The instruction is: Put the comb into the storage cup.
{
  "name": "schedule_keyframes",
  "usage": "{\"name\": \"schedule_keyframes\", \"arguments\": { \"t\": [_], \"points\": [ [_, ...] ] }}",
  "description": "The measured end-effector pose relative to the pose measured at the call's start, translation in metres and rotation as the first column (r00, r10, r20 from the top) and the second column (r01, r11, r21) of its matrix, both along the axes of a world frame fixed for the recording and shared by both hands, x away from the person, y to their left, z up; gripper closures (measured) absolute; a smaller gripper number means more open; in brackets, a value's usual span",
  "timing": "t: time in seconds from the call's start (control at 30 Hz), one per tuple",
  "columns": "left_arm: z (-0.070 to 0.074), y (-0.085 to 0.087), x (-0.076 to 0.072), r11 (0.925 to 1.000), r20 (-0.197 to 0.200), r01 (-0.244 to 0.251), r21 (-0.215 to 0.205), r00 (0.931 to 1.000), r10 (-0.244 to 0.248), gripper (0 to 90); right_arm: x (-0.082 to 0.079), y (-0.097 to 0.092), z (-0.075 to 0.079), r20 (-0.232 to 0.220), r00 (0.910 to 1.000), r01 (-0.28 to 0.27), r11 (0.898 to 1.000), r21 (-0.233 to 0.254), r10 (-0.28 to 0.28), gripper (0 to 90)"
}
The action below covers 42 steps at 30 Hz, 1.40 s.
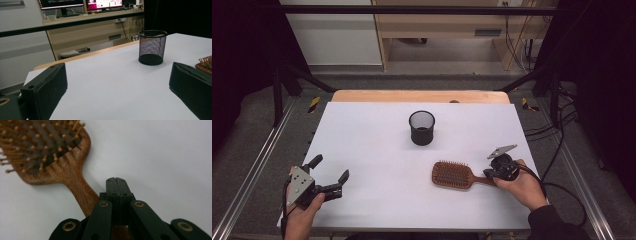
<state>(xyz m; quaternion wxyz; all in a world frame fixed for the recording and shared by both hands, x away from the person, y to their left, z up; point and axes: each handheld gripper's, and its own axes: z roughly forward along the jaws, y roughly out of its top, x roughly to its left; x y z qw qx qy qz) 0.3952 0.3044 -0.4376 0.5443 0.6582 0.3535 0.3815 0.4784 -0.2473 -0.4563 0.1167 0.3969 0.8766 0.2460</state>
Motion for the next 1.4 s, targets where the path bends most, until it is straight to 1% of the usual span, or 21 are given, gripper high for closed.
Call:
{"name": "schedule_keyframes", "arguments": {
  "t": [0.2, 0.33, 0.53, 0.7, 0.87, 1.13, 1.23, 1.33, 1.4],
  "points": [
    [0.000, 0.000, 0.000, 1.0000, 0.001, 0.000, 0.001, 1.0000, 0.000, 2.0, -0.015, 0.005, 0.003, 0.003, 0.9998, -0.021, 1.000, 0.011, 0.021, 90.0],
    [0.000, 0.000, 0.000, 1.0000, 0.002, 0.001, 0.001, 1.0000, -0.001, 2.0, -0.023, 0.010, 0.003, -0.011, 0.9992, -0.039, 0.999, 0.008, 0.039, 90.0],
    [0.000, 0.001, 0.000, 1.0000, 0.001, -0.002, -0.001, 1.0000, 0.002, 2.0, -0.035, 0.016, 0.003, -0.011, 0.9985, -0.053, 0.998, 0.021, 0.054, 90.0],
    [0.001, 0.000, -0.001, 1.0000, 0.003, 0.002, 0.002, 1.0000, -0.002, 2.0, -0.043, 0.021, 0.003, -0.010, 0.9978, -0.065, 0.998, 0.026, 0.065, 90.0],
    [0.000, 0.001, -0.001, 1.0000, 0.001, 0.001, 0.001, 1.0000, -0.001, 2.0, -0.048, 0.027, 0.002, -0.006, 0.9969, -0.079, 0.997, 0.016, 0.079, 90.0],
    [0.000, 0.001, -0.001, 1.0000, 0.001, 0.001, 0.001, 1.0000, -0.001, 2.0, -0.050, 0.028, 0.001, -0.004, 0.9975, -0.071, 0.997, 0.022, 0.071, 90.0],
    [0.000, 0.000, 0.000, 1.0000, 0.001, 0.000, 0.000, 1.0000, 0.000, 2.0, -0.051, 0.027, 0.000, 0.001, 0.9985, -0.055, 0.998, 0.027, 0.054, 90.0],
    [0.000, 0.000, 0.000, 1.0000, 0.000, 0.001, 0.002, 1.0000, -0.001, 2.0, -0.053, 0.027, 0.000, 0.014, 0.9993, -0.036, 0.999, 0.032, 0.035, 90.0],
    [0.000, 0.000, 0.000, 1.0000, 0.002, 0.000, 0.002, 1.0000, 0.000, 2.0, -0.055, 0.026, 0.003, 0.033, 0.9993, -0.018, 0.999, 0.041, 0.016, 90.0]
  ]
}}
